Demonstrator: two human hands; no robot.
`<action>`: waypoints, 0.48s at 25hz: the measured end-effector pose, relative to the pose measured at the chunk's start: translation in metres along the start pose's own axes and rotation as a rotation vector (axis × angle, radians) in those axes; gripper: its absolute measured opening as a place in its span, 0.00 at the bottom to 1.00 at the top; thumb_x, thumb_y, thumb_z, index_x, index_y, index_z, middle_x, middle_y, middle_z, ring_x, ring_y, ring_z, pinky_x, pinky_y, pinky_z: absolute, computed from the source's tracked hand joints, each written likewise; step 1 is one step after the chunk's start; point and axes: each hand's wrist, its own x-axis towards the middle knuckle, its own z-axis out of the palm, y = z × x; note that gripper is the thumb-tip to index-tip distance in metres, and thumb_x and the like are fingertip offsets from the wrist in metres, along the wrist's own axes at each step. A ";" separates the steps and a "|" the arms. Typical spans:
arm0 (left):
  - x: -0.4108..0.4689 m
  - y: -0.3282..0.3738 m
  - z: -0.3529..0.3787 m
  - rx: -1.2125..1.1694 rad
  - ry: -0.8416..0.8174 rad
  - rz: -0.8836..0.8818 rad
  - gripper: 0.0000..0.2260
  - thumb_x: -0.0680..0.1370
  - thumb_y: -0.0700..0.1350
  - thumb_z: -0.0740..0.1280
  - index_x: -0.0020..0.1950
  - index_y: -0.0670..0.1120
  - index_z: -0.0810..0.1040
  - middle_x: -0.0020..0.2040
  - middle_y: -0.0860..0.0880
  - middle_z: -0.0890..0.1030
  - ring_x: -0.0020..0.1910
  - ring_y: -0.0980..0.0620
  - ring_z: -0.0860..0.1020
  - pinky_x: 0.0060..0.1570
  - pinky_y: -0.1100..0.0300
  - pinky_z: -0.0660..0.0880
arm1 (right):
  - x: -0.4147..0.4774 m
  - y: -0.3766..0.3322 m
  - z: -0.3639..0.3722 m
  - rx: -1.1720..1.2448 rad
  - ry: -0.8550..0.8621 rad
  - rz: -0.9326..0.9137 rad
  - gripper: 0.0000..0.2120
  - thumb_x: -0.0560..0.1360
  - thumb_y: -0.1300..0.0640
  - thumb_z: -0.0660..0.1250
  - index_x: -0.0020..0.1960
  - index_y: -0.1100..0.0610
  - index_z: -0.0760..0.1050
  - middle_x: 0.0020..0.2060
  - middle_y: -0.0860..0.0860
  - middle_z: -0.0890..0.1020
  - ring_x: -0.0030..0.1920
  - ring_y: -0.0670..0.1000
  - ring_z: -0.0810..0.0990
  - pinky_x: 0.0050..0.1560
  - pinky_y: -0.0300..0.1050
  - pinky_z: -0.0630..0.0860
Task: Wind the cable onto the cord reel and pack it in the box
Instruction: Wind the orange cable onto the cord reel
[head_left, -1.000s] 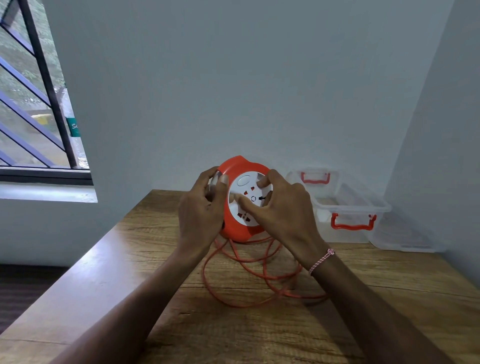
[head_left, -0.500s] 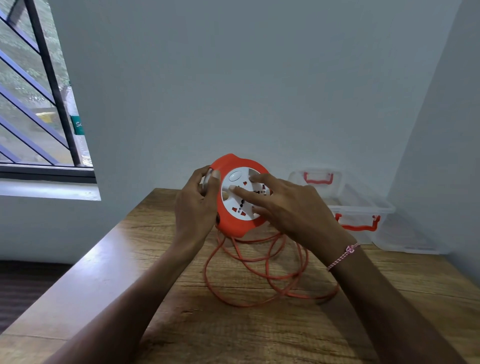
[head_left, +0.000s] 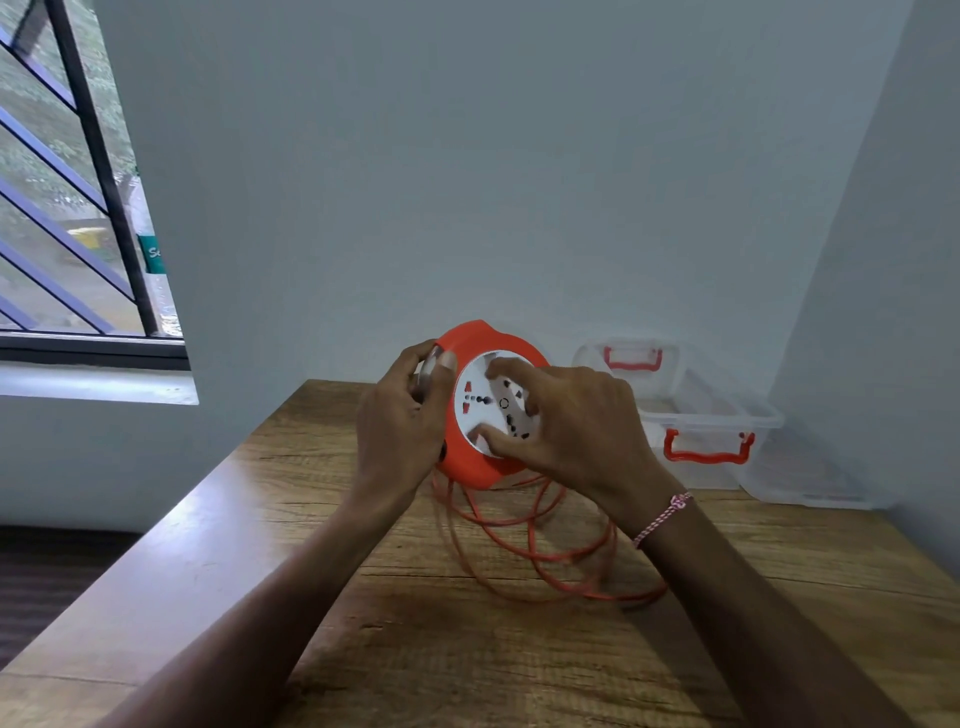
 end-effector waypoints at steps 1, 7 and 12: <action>-0.001 0.000 0.001 0.000 0.002 0.003 0.21 0.83 0.64 0.59 0.67 0.54 0.80 0.44 0.58 0.85 0.41 0.57 0.86 0.40 0.47 0.86 | 0.000 -0.004 0.003 0.052 0.002 0.091 0.31 0.70 0.28 0.66 0.62 0.49 0.76 0.36 0.48 0.85 0.34 0.51 0.82 0.30 0.44 0.77; -0.003 0.000 0.003 -0.049 -0.012 0.010 0.21 0.82 0.66 0.59 0.68 0.56 0.78 0.49 0.62 0.85 0.44 0.62 0.87 0.39 0.59 0.86 | 0.004 -0.010 0.015 0.491 0.011 0.626 0.24 0.69 0.28 0.70 0.49 0.46 0.72 0.36 0.41 0.81 0.35 0.43 0.81 0.35 0.45 0.80; 0.004 -0.004 -0.002 -0.035 0.009 -0.008 0.10 0.86 0.58 0.61 0.64 0.59 0.77 0.45 0.58 0.86 0.42 0.55 0.87 0.39 0.52 0.87 | 0.003 0.013 -0.002 0.030 -0.073 -0.049 0.19 0.79 0.40 0.66 0.68 0.44 0.71 0.55 0.48 0.81 0.38 0.47 0.81 0.29 0.38 0.69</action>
